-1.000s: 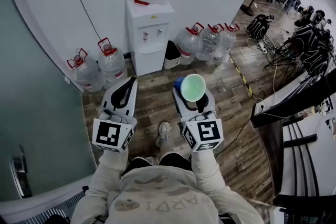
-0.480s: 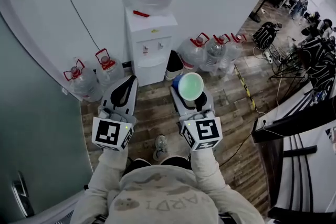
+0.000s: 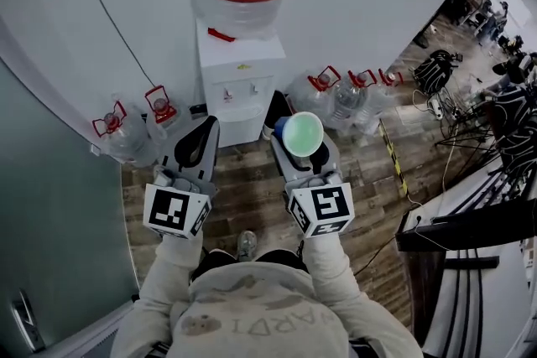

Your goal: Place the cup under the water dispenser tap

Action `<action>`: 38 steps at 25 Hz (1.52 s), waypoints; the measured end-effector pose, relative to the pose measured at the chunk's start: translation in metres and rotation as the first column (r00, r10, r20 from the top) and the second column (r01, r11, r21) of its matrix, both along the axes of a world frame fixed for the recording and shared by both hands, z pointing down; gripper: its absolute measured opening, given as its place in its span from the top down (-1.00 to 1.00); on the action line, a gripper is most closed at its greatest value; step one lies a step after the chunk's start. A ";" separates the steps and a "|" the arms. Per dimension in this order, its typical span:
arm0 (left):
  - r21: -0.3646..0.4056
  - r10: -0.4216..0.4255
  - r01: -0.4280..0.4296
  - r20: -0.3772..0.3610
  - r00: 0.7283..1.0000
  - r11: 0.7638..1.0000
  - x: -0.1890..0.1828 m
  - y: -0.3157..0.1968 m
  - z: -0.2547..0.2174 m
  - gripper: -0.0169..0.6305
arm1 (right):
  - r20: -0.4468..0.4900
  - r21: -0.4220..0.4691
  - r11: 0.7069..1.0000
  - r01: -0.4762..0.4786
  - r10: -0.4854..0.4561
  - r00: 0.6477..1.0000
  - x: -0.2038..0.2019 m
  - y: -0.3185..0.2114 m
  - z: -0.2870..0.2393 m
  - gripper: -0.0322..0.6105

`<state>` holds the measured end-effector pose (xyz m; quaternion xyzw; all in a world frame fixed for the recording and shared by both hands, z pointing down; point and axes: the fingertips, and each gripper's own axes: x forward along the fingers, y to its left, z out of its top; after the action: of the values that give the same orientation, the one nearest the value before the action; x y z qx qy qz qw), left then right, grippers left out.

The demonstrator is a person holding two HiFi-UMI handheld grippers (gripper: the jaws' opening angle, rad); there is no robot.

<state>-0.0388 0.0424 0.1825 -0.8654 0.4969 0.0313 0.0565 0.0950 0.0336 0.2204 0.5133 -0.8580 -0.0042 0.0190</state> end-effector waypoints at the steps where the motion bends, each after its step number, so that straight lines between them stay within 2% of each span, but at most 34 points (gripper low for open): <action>1: 0.000 -0.006 0.006 0.001 1.000 1.000 0.002 -0.008 0.001 0.93 | 0.001 -0.003 1.000 0.006 -0.006 1.000 0.002 -0.009 0.002 0.04; 11: -0.027 -0.031 0.032 0.014 0.999 0.999 0.014 -0.055 0.019 0.93 | 0.011 -0.047 0.998 0.042 -0.041 0.999 0.009 -0.063 0.028 0.04; 23: -0.032 0.022 -0.022 0.007 1.000 0.999 0.013 -0.141 0.029 0.93 | 0.000 -0.082 0.997 0.011 -0.011 1.000 0.001 -0.142 0.047 0.04; 38: -0.106 0.109 -0.106 0.027 0.994 0.989 -0.005 -0.243 0.071 0.93 | -0.026 -0.185 0.982 -0.028 0.023 0.999 -0.030 -0.239 0.104 0.04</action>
<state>-0.0437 -0.2009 0.2540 -0.8931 0.4495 -0.0058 0.0177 0.0655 -0.2055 0.3244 0.5202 -0.8477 0.0697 0.0772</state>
